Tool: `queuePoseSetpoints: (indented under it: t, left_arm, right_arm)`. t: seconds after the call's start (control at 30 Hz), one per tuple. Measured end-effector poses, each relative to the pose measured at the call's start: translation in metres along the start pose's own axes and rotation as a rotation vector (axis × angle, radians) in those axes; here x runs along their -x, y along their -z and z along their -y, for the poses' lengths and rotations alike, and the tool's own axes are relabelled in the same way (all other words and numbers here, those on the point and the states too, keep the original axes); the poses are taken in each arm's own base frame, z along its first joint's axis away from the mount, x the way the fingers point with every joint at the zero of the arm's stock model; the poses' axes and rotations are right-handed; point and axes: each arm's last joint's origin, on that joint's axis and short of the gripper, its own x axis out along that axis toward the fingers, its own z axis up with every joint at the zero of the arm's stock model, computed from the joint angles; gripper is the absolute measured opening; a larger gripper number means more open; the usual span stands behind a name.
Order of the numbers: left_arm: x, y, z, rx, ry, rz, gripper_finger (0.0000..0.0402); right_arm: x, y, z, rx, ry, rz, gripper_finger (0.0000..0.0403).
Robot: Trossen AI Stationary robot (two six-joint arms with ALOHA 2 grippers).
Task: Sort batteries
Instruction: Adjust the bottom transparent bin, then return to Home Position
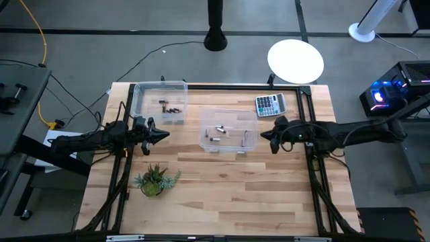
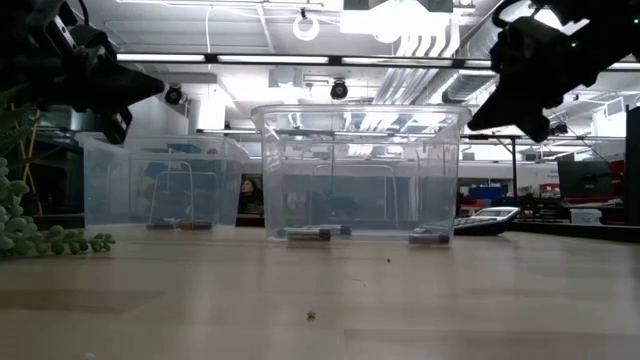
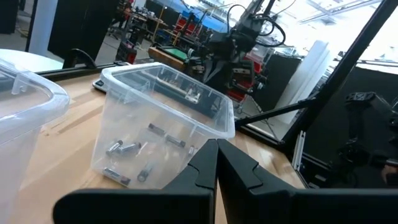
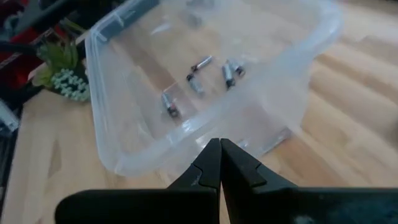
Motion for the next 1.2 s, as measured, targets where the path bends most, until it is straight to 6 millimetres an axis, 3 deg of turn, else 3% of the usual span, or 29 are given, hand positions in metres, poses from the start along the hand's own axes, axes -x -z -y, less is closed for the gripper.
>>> queuePoseSetpoints:
  t: [0.2,0.43,0.5,0.67,0.83,1.2]
  left_arm:
    - [0.0,0.0,0.0,0.0,0.0,0.0,0.0]
    - [0.0,0.0,0.0,0.0,0.0,0.0,0.0]
    - [0.0,0.0,0.0,0.0,0.0,0.001,0.0]
    - [0.0,0.0,0.0,0.0,0.0,0.0,0.0]
    - [0.0,0.0,0.0,0.0,0.0,0.001,0.0]
    - [0.0,0.001,0.003,0.001,0.031,-0.008,0.0]
  right_arm:
    - [0.012,-0.003,-0.003,0.003,0.003,0.172,0.0]
    - [-0.003,0.042,0.013,-0.13,-0.312,0.424,0.0]
    - [0.0,0.045,0.016,-0.133,-0.35,0.491,0.0]
    - [0.002,0.038,0.013,0.181,-0.29,0.561,0.0]
    - [-0.007,0.05,0.023,0.394,-0.144,0.437,0.0]
    - [-0.017,0.079,0.041,0.431,-0.014,0.094,0.0]
